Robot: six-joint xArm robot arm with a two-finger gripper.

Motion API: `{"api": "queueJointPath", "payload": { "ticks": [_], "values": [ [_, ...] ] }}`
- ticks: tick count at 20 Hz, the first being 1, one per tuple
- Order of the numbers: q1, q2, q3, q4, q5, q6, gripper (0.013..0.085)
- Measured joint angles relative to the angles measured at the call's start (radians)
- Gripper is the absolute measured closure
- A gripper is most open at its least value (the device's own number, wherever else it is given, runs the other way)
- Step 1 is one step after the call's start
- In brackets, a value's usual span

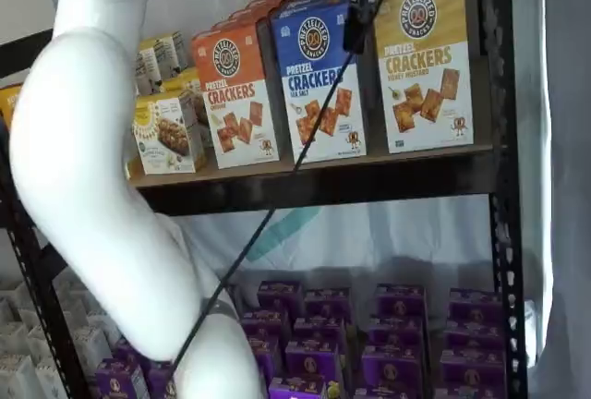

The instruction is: Retrieve the yellow and white box located on the top shelf, the sixth one from the left

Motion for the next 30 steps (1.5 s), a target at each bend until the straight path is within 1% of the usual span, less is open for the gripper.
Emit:
{"api": "queueJointPath", "payload": {
  "ticks": [2,5,7,16,20,24,28,30],
  "values": [
    [-0.008,-0.003,0.008,0.042,-0.033,0.005,0.0130],
    [-0.010,0.015,-0.013,0.084,-0.062,0.019,0.0130],
    [-0.005,0.026,-0.026,0.090,-0.082,0.022,0.0130],
    [0.049,0.092,-0.099,0.045,-0.141,0.033,0.0130],
    [0.082,0.121,-0.128,0.011,-0.159,0.044,0.0130],
    [0.106,0.138,-0.141,-0.005,-0.183,0.053,0.0130],
    [0.128,0.162,-0.167,-0.029,-0.190,0.063,0.0130],
    [0.137,0.184,-0.196,-0.047,-0.177,0.069,0.0130]
  ]
}}
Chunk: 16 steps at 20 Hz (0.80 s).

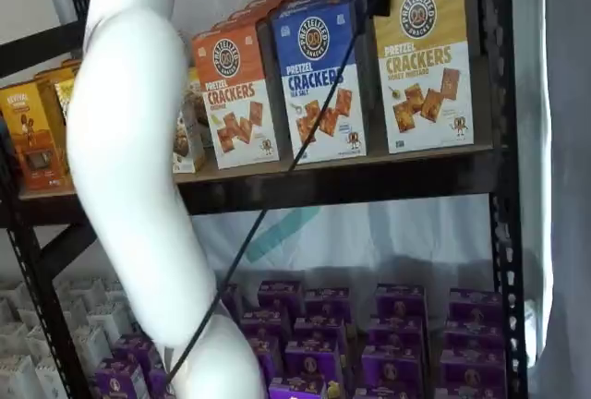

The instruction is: Retrieve the yellow and white box located on the top shelf, the sixth one from the left

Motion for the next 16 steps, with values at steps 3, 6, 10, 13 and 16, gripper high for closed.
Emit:
{"api": "queueJointPath", "payload": {
  "ticks": [3,6,10,13,16],
  "values": [
    [0.008,0.023,-0.030,-0.015,0.011,0.006,0.0130],
    [0.020,0.046,-0.058,-0.035,0.013,0.010,0.0130],
    [0.045,0.098,-0.134,-0.101,0.057,0.020,0.0130],
    [0.061,0.129,-0.179,-0.145,0.084,0.024,0.0130],
    [0.074,0.138,-0.184,-0.170,0.077,0.024,0.0130]
  ]
}}
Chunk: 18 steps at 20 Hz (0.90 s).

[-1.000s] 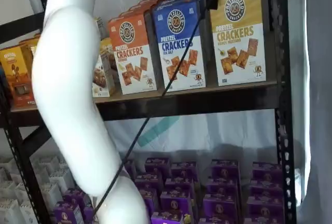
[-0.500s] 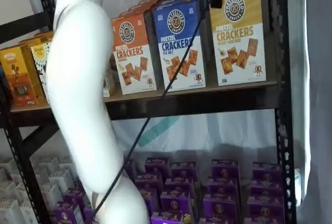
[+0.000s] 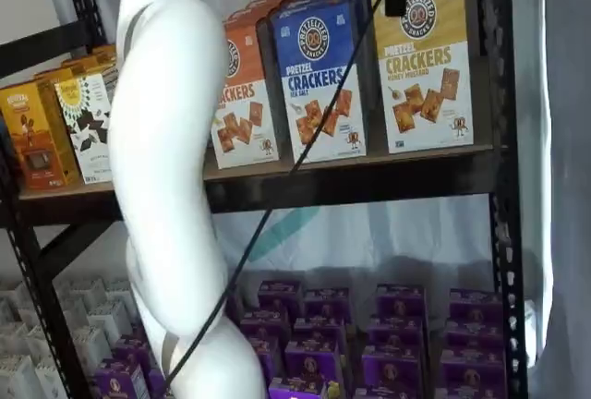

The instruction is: Retrieve the yellow and white box located on the top shelf, the sixth one from the left

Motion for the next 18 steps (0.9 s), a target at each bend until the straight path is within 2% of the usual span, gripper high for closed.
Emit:
{"api": "queueJointPath", "payload": {
  "ticks": [12,18],
  "values": [
    [0.055,0.031,-0.048,-0.137,0.061,0.009,0.0130],
    [0.070,0.017,-0.026,-0.164,0.056,0.014,0.0130]
  ]
}}
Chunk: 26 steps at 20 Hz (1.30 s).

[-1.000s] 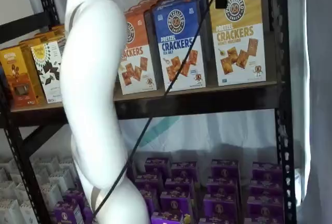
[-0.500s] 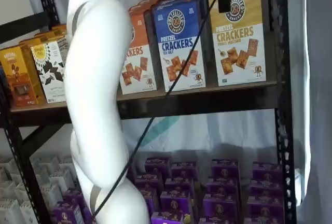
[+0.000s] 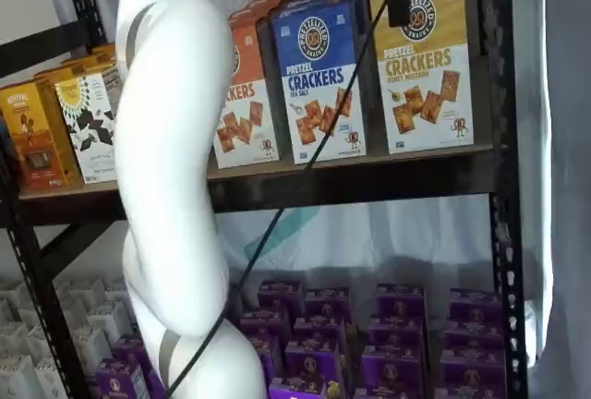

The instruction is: Retrieve the yellow and white box located on the top shelf, the sixth one from the left

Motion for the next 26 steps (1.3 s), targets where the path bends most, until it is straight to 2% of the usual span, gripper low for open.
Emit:
{"api": "queueJointPath", "payload": {
  "ticks": [7,9,10,11,17,20,26],
  "values": [
    [0.011,-0.015,0.026,-0.024,-0.011,0.000,0.0130],
    [0.009,-0.020,0.035,-0.021,-0.016,-0.001,0.0210],
    [0.009,-0.020,0.037,-0.020,-0.017,-0.001,0.0210],
    [0.008,-0.022,0.040,-0.018,-0.018,-0.001,0.0250],
    [0.001,-0.017,0.036,-0.004,-0.014,-0.003,0.0250],
    [-0.003,-0.013,0.027,0.005,-0.008,-0.003,0.0330],
    [-0.015,-0.001,-0.009,0.021,0.039,-0.001,0.0330]
  ]
}}
